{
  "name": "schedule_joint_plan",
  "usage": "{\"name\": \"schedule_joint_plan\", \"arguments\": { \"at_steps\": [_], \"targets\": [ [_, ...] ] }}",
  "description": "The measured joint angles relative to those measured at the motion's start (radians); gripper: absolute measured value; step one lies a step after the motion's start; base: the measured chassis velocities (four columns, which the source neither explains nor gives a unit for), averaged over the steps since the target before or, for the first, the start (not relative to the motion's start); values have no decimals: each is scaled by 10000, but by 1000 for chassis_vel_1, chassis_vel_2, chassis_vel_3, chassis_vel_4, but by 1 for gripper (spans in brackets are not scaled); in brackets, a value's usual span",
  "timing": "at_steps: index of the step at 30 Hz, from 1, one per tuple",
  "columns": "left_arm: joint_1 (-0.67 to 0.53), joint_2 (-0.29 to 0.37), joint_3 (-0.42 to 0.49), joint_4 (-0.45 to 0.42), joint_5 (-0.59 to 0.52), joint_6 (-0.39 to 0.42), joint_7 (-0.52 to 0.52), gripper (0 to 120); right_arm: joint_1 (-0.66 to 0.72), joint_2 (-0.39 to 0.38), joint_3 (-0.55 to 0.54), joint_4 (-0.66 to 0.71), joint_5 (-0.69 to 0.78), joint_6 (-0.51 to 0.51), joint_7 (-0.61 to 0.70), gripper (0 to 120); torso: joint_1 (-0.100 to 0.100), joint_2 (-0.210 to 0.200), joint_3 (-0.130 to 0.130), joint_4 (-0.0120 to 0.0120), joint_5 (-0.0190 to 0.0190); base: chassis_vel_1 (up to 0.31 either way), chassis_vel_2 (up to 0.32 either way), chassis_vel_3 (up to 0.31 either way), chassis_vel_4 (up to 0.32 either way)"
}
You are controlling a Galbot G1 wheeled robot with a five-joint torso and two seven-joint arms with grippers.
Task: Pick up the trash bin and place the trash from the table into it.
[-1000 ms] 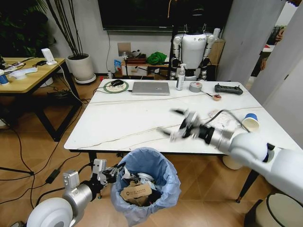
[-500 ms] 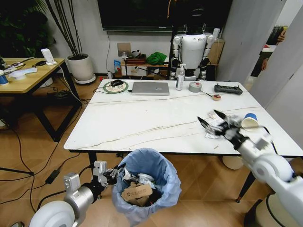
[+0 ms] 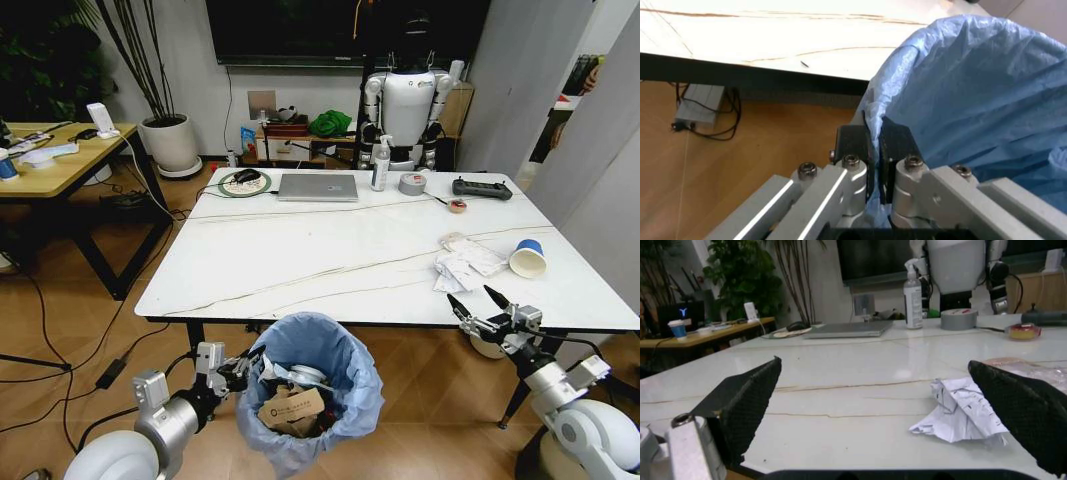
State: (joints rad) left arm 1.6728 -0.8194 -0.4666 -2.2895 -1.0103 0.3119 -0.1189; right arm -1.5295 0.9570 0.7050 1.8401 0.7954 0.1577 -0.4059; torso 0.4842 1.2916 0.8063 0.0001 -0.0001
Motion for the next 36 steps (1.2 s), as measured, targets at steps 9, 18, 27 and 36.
{"name": "schedule_joint_plan", "arguments": {
  "at_steps": [9,18,27,36],
  "targets": [
    [93,7,-8,-98,58,-3,0,0,-217,-27,227,42,20,52,-142,100,2,0,0,2,2,-67,-51,72,71],
    [114,-14,11,-136,94,-3,0,0,-396,0,314,59,-73,171,-267,100,2,0,0,-1,1,-172,-169,170,174],
    [129,-10,9,-181,103,-3,-4,0,-400,-25,302,19,-736,543,-571,100,1,0,0,-1,6,-152,-141,148,136],
    [282,77,-103,-241,90,-2,-58,0,442,-446,-825,-14,-1417,538,1374,100,1,0,0,3,1,-18,-23,16,11]
  ]
}}
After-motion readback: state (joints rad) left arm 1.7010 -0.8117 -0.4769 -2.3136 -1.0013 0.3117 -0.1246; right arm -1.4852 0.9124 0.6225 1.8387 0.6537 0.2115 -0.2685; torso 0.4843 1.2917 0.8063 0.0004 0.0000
